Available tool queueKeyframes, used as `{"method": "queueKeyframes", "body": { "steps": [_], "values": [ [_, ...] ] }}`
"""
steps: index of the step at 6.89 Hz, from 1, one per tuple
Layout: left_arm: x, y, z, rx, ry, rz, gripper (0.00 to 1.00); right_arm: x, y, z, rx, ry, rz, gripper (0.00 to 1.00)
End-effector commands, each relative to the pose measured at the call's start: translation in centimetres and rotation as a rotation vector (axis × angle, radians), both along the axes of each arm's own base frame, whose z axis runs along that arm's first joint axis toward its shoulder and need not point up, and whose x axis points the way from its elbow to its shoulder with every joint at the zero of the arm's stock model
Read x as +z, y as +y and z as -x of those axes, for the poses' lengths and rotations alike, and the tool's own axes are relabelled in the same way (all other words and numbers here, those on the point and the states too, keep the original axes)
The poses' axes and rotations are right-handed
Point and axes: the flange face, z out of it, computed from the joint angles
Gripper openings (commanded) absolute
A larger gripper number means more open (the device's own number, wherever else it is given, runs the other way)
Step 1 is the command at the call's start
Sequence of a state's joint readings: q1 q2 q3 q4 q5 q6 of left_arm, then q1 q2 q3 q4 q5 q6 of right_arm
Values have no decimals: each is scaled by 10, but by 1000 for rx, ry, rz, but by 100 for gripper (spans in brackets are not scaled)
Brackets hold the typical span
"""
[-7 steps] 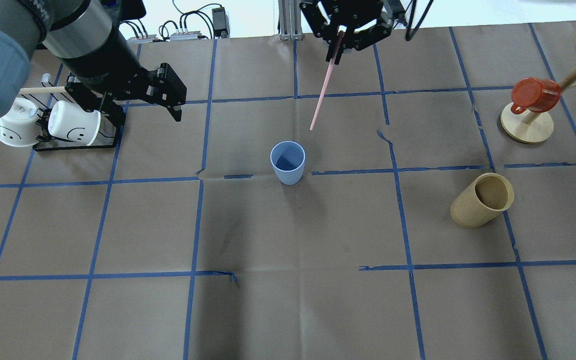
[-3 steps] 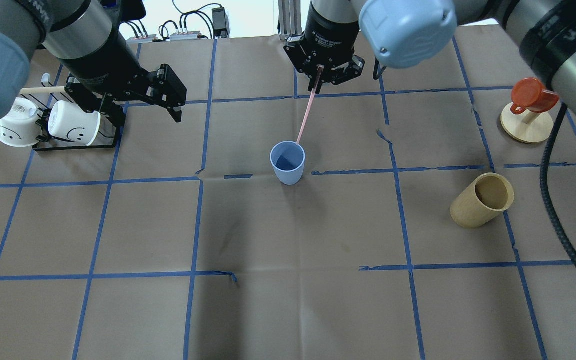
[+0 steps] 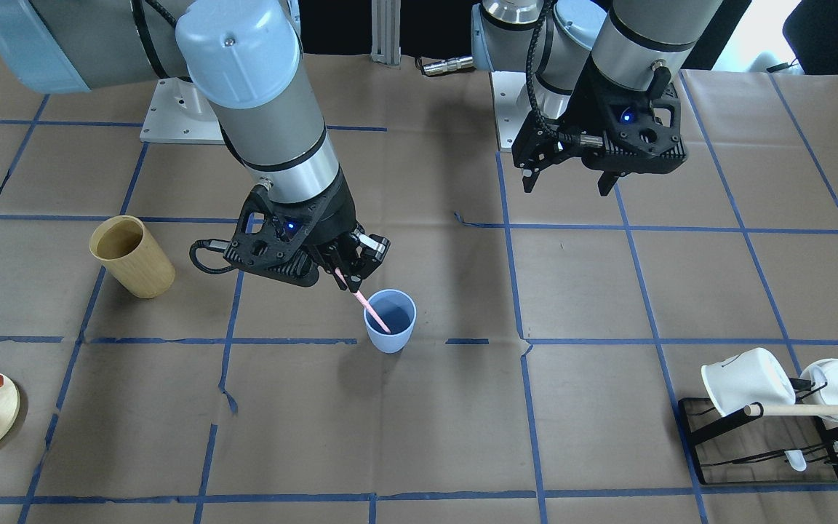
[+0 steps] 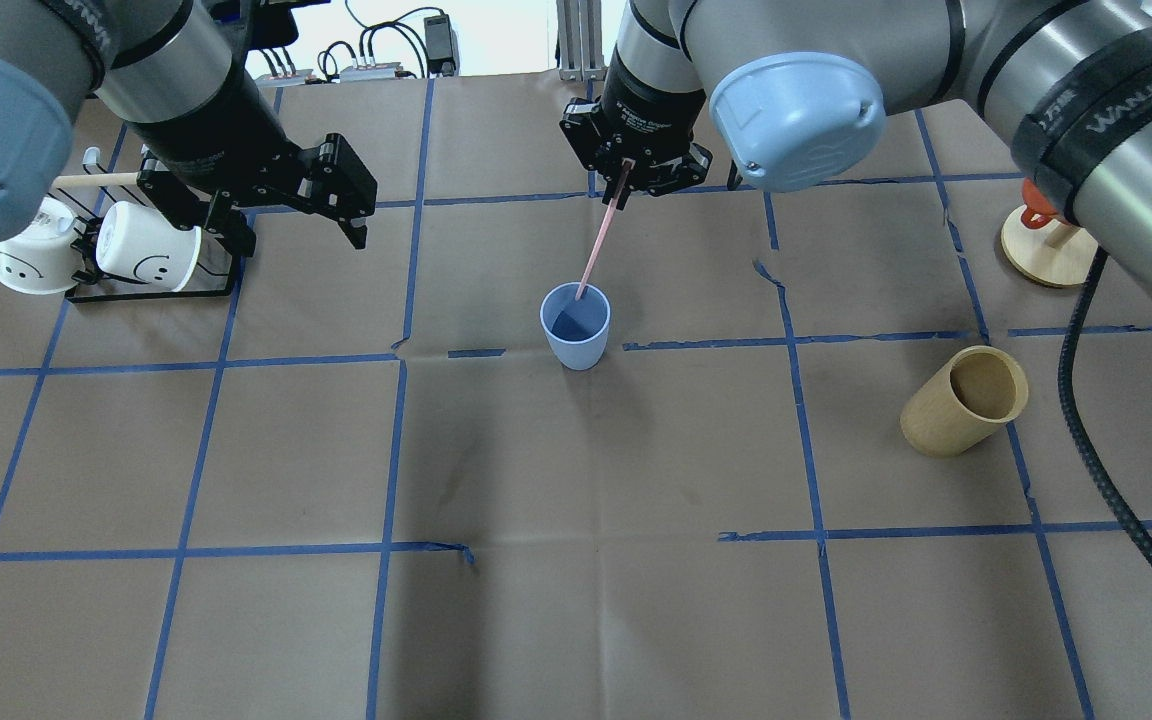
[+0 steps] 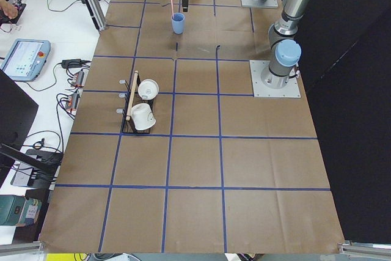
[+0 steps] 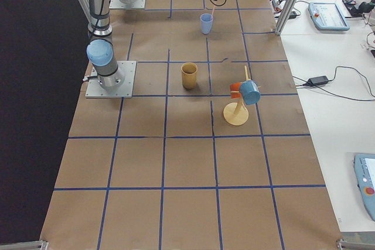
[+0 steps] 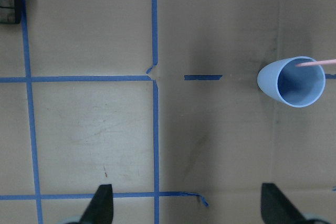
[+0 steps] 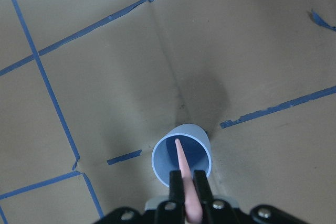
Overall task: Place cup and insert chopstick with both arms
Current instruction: 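Lower the chopstick into the light blue cup and open the right gripper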
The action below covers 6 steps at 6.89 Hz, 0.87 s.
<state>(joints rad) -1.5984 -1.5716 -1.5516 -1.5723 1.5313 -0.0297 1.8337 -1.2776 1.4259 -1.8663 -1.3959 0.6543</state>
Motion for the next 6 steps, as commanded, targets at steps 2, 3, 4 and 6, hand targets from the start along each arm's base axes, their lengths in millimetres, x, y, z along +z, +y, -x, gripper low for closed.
{"method": "queueKeyframes", "body": {
  "steps": [2, 3, 4, 6],
  "values": [
    [3, 6, 0, -2, -1, 5, 100, -13, -3, -3, -25, -8, -25, 93],
    [3, 8, 0, -2, -1, 5, 100, -11, -4, -3, -25, -9, -20, 99],
    [2, 6, -1, -1, -1, 3, 100, -8, -5, -3, -25, -13, -14, 99],
    [3, 4, 0, -2, 0, 6, 100, 13, -12, 8, -21, -18, 29, 99]
  ]
}}
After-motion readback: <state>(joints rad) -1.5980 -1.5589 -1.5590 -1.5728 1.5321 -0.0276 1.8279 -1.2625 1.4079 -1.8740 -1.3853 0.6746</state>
